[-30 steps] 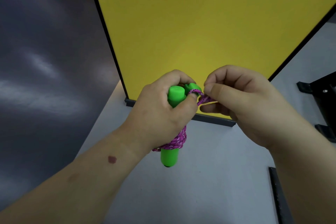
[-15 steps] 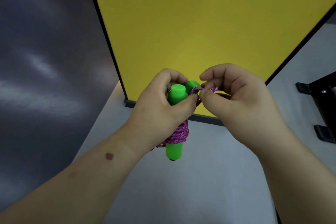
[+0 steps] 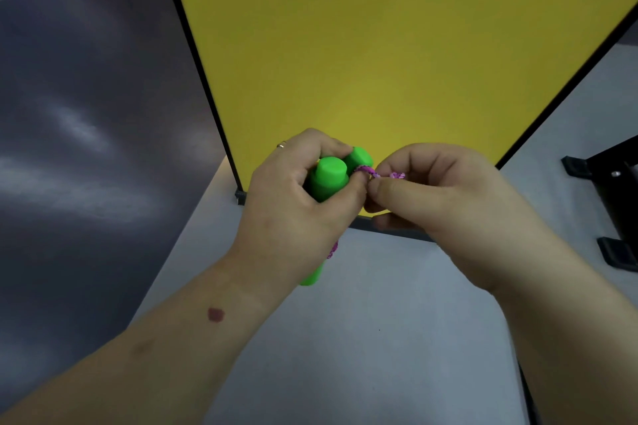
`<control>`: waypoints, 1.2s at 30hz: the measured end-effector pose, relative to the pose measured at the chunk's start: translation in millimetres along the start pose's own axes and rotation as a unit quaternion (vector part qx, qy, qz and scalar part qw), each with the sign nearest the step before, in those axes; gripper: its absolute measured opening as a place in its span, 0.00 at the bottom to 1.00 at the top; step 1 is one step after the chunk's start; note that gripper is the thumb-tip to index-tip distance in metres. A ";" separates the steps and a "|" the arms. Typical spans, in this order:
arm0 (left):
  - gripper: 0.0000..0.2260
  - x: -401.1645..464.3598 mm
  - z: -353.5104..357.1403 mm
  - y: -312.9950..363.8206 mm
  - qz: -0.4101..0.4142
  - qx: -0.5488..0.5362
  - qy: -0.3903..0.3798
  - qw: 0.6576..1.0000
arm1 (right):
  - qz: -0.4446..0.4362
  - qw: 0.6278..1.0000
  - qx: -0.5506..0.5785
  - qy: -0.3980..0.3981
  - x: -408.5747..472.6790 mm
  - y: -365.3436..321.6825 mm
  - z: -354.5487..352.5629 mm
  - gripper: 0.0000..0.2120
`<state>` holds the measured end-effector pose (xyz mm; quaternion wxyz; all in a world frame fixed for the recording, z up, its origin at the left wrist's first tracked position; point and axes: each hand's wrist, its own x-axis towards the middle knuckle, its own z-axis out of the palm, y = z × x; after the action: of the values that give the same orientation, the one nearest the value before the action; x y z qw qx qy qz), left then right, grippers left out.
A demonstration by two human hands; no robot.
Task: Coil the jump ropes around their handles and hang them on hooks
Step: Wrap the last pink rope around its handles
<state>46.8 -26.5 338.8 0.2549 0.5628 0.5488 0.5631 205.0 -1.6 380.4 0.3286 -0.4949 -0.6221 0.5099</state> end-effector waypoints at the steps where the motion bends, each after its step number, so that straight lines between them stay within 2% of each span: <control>1: 0.09 -0.8 0.8 0.2 0.005 0.003 -0.003 1.000 | -0.016 1.000 -0.017 0.016 -0.7 0.0 1.0 0.05; 4: 0.05 -2.8 2.8 -0.2 0.010 0.015 -0.021 1.000 | -0.052 0.997 -0.039 0.040 -3.1 -1.0 3.4 0.02; 9: 0.04 -2.7 2.8 -1.9 0.027 0.050 -0.041 0.998 | -0.073 0.993 -0.054 0.079 -6.4 -4.0 11.6 0.07; 13: 0.02 -0.6 0.6 1.5 0.043 0.042 -0.053 0.997 | -0.054 0.993 0.016 0.101 -5.7 -3.7 17.3 0.08; 17: 0.03 -0.3 -4.3 5.0 0.022 0.025 -0.051 0.998 | -0.009 0.980 0.191 0.063 -1.6 -0.9 19.7 0.09; 20: 0.02 2.7 -9.4 6.9 0.025 0.017 -0.046 0.998 | 0.005 0.963 0.269 0.031 -0.8 -4.6 15.5 0.09; 31: 0.03 3.9 -14.3 8.2 0.020 -0.017 -0.059 0.998 | 0.054 0.956 0.285 0.052 -1.0 -7.6 20.2 0.08; 36: 0.04 5.9 -16.5 10.9 0.027 -0.039 -0.066 0.997 | 0.105 0.934 0.343 0.005 1.9 -5.0 18.8 0.04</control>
<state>33.9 -29.5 354.7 0.2972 0.6033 0.4924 0.5525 185.8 -5.6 380.0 0.4259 -0.4169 -0.3525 0.7215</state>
